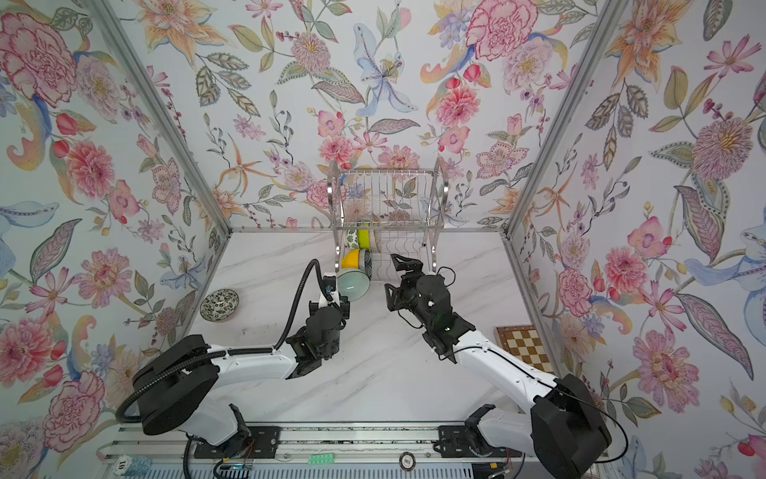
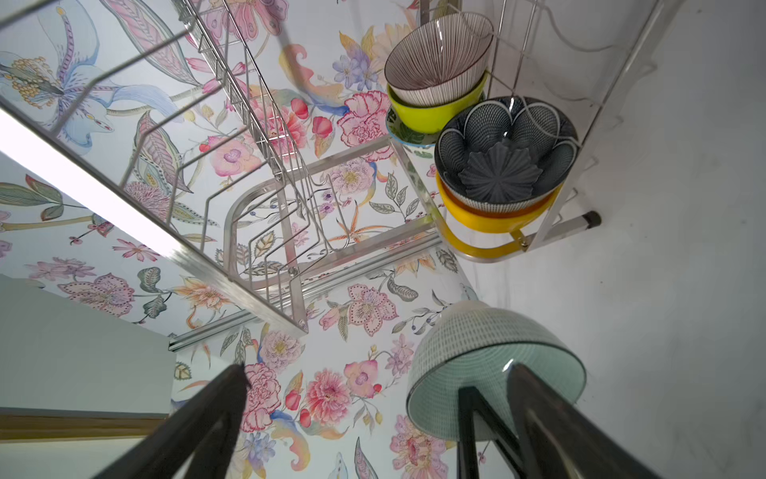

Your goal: Load the bowls into the dish rack

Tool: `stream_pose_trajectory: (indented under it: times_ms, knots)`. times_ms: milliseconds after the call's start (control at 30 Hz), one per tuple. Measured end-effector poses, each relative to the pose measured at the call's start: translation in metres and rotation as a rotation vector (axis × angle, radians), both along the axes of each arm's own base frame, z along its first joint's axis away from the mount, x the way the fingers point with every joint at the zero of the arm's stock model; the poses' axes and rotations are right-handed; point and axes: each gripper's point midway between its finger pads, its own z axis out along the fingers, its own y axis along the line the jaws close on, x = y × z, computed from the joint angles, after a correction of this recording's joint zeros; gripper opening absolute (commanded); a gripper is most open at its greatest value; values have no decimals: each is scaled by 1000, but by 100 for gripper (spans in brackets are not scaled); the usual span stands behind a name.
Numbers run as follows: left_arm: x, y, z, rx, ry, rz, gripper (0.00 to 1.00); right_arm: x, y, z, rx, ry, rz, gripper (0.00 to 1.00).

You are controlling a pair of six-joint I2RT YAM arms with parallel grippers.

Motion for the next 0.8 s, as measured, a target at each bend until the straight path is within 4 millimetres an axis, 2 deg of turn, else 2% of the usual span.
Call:
stream_pose_trajectory:
  times_ms: [100,300,567,800]
  knots:
    - [1,-5,-3,7,-18,-6,0,-3,14,1,41,4,11,98]
    - [-4,-18,1,12,-56,-37,0,-3,41,7,125,-7,29,89]
    - [-5,-20,7,-7,-81,-42,0,10,46,20,197,-47,-7,74]
    - [-6,-19,11,-24,-100,-43,0,19,60,15,230,-33,1,57]
